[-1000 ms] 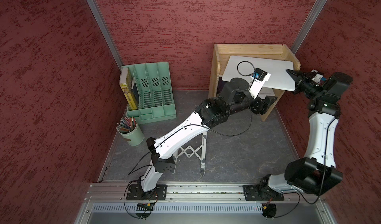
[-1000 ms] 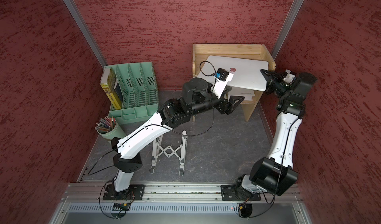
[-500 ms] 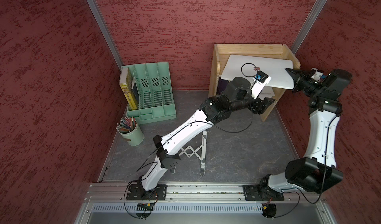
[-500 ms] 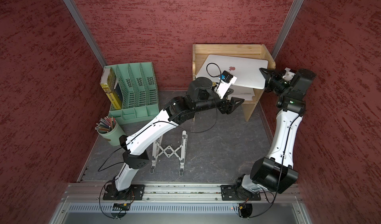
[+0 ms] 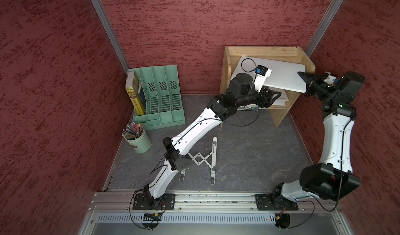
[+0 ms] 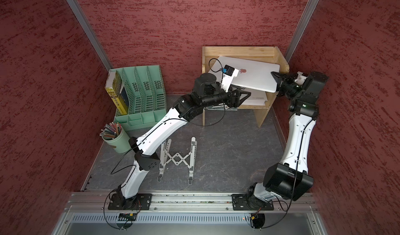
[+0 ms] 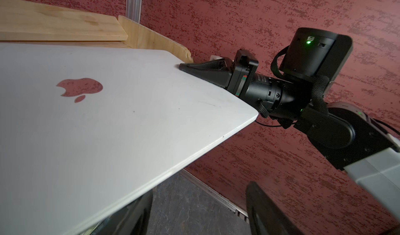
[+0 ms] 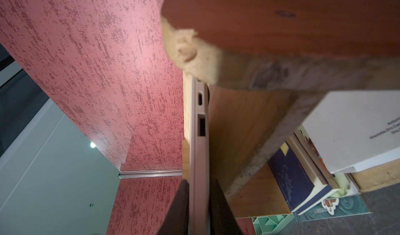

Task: Close the laptop lid and set it aside
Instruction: Place the laptop on the shelf.

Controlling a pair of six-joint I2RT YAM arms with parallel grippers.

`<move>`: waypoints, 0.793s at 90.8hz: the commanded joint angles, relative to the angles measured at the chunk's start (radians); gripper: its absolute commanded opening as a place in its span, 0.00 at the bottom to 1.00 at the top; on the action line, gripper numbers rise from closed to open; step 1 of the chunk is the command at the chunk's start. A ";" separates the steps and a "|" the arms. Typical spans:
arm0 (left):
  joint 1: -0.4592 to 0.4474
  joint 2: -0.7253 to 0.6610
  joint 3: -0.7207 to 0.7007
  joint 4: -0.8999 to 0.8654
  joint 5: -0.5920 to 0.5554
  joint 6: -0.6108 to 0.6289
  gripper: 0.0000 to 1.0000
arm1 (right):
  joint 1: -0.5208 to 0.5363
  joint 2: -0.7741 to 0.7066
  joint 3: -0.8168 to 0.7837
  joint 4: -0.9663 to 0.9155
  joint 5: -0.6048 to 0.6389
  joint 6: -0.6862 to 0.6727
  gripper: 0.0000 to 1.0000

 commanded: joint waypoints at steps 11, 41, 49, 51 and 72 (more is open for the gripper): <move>0.021 0.051 0.030 0.111 0.024 -0.041 0.71 | 0.035 0.009 0.015 0.065 0.019 -0.025 0.53; 0.029 0.079 0.030 0.173 0.010 -0.074 0.69 | 0.041 -0.014 0.033 -0.047 0.043 -0.081 0.98; 0.029 0.085 0.031 0.200 0.002 -0.082 0.68 | 0.041 -0.046 0.024 -0.076 0.061 -0.096 0.98; 0.029 0.086 0.032 0.209 0.000 -0.084 0.68 | 0.041 -0.050 0.021 -0.083 0.061 -0.098 0.98; 0.031 0.114 0.066 0.251 -0.037 -0.111 0.64 | 0.041 -0.095 0.021 -0.193 0.093 -0.195 0.98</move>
